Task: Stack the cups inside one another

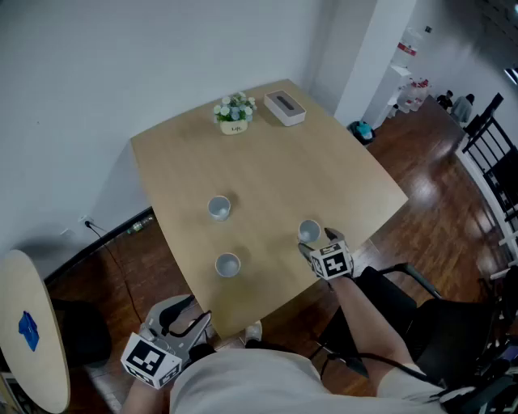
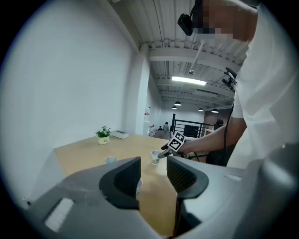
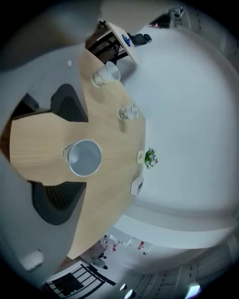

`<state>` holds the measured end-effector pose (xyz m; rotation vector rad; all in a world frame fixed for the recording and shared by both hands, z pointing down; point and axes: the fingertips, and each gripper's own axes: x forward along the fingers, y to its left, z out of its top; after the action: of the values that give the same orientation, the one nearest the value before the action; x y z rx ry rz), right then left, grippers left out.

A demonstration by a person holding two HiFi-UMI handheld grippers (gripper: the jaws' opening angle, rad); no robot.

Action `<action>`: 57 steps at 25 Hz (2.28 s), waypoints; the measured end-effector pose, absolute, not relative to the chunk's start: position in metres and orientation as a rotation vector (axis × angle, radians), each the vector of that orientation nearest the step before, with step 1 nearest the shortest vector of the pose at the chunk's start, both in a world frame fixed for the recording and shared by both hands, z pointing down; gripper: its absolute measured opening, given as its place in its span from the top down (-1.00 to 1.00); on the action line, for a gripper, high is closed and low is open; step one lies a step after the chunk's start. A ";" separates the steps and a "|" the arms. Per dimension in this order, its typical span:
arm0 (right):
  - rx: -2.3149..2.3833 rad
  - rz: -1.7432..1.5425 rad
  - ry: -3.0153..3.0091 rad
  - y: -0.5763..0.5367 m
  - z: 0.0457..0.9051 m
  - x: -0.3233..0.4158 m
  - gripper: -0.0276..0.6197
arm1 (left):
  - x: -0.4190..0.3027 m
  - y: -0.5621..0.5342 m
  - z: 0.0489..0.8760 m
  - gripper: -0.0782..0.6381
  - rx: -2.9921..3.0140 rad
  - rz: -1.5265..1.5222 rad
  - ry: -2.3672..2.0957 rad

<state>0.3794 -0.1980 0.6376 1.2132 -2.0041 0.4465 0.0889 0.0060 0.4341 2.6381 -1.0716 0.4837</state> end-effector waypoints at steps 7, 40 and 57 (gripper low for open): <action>1.273 0.501 -1.926 -0.243 0.675 0.390 -0.26 | 0.074 -0.026 0.445 0.26 2.615 0.505 -1.059; 1.116 0.381 -2.185 -0.312 0.595 0.090 -0.24 | -0.085 -0.074 0.473 0.26 2.598 0.399 -0.872; 1.139 0.537 -2.079 -0.164 0.601 0.115 -0.39 | -0.062 -0.092 0.458 0.09 2.762 0.341 -0.587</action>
<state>0.1153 -0.1635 0.6009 1.1394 -2.0793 0.5371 -0.0625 -0.0915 0.4580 2.7618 -0.5867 0.3409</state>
